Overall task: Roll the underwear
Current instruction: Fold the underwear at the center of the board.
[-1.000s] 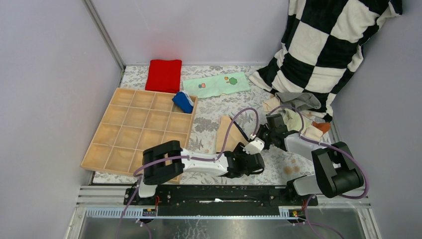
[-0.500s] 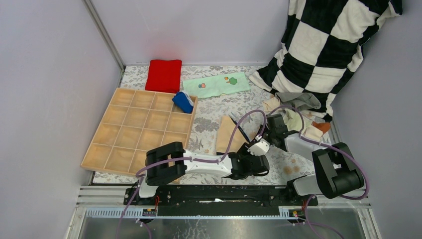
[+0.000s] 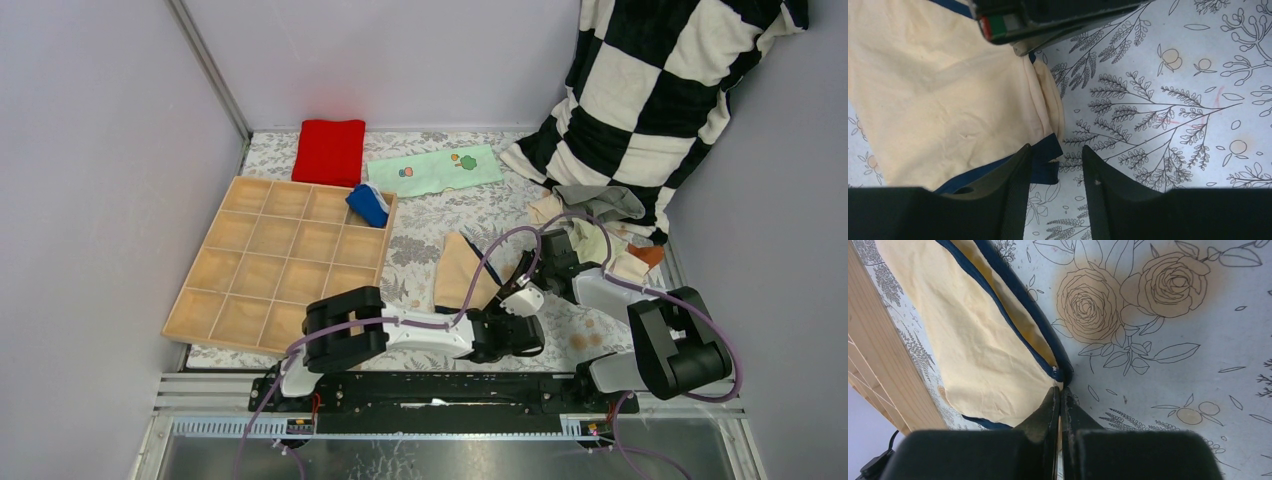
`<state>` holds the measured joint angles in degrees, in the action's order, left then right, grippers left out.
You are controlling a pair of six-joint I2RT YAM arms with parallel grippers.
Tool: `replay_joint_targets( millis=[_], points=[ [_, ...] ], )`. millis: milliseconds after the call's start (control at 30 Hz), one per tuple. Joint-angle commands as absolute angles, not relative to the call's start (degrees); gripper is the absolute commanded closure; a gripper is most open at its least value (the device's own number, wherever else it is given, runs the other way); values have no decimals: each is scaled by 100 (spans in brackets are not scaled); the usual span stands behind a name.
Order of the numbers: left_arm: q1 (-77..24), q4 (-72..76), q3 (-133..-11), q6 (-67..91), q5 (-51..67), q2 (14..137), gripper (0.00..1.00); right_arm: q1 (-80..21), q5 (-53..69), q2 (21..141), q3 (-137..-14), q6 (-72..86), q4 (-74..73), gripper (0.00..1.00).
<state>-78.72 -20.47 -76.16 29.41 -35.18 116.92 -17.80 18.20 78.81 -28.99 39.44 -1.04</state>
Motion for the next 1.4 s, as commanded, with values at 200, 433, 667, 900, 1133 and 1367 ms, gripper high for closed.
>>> replay_joint_targets(
  millis=[200,433,667,900,1133,1367],
  points=[
    [-7897,-2173,-7488,3045,-3574,11974,79,-1729,1948,7619,-2899,3841,-294,100],
    [-7893,-2111,-7255,3144,-3646,11806,100,-1731,1869,7263,-2934,3799,-553,100],
    [-7891,-2014,-7240,3114,-3537,11472,100,-1731,1837,6909,-2942,3752,-933,100],
    [-7909,-1606,-7216,2972,-2741,10827,100,-1730,1502,6429,-3161,3551,-1913,100],
    [-8044,-1412,-7442,3031,-2265,10681,100,-1730,1050,5839,-3412,3386,-2844,100],
    [-8051,-1074,-7241,3353,-1966,10534,100,-1731,1058,5535,-3636,3311,-3286,100]
  ],
)
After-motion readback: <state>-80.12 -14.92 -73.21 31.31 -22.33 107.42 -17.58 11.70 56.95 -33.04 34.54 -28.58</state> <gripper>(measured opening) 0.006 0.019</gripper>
